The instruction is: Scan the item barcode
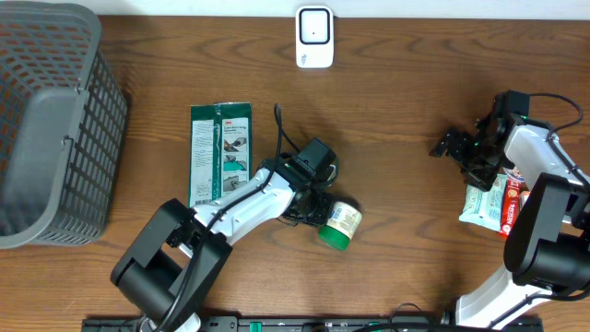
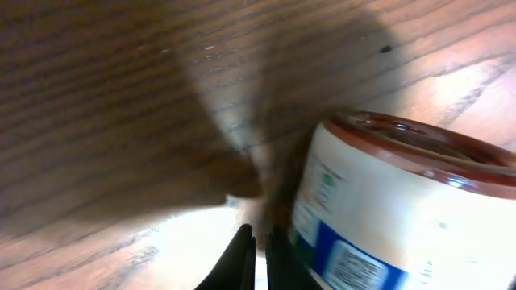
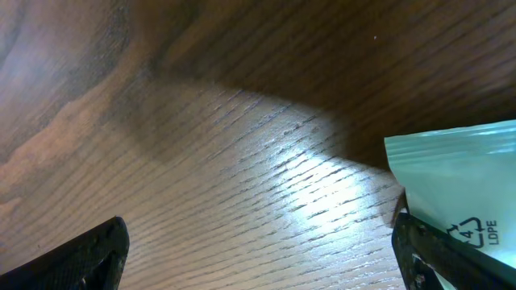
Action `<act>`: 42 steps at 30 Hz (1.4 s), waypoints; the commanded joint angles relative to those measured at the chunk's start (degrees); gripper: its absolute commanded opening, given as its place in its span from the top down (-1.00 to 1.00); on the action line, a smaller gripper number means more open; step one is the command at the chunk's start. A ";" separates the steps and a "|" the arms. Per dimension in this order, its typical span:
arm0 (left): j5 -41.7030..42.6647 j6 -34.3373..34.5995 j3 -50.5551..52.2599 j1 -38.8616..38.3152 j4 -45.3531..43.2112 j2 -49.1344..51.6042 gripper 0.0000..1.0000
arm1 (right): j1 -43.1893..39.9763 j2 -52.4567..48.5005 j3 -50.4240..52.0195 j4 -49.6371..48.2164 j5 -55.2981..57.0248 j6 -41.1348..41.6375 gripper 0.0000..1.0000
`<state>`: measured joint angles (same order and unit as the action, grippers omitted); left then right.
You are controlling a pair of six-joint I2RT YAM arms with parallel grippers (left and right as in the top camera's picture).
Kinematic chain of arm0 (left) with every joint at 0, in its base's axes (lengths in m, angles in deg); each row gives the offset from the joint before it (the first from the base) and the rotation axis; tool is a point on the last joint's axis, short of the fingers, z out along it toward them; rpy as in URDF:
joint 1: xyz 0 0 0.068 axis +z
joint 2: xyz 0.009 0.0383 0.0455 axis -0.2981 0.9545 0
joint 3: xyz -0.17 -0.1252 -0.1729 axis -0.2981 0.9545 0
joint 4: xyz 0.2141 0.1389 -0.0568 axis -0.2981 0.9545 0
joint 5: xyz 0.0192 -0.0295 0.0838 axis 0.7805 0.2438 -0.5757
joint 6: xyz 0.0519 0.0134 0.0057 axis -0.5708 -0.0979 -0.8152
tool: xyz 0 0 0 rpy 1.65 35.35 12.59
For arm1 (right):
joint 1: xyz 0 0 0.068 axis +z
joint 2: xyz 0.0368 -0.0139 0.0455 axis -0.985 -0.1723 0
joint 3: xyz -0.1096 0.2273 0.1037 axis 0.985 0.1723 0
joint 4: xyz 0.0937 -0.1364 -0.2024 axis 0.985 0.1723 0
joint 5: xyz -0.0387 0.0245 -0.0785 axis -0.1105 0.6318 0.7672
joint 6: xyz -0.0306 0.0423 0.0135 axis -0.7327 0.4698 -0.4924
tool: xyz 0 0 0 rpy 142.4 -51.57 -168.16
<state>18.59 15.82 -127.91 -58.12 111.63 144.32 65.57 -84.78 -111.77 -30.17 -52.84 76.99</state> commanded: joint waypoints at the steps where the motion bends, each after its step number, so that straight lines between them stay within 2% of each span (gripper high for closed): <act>1: 3.28 0.50 -0.76 -0.07 -0.09 -2.58 0.85 | -0.02 1.42 -0.94 0.09 0.50 -0.74 -0.98; 6: 7.67 0.50 -0.76 -0.07 -0.15 -2.75 0.85 | -0.02 1.42 -0.94 0.11 0.50 -0.74 -0.98; 42: 8.52 0.48 -0.76 -0.07 -1.01 -2.75 0.85 | -0.02 1.42 -0.92 0.09 0.50 -0.76 -0.98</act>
<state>25.73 15.84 -127.91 -58.12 110.84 142.90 65.57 -84.78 -111.77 -30.17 -52.84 76.99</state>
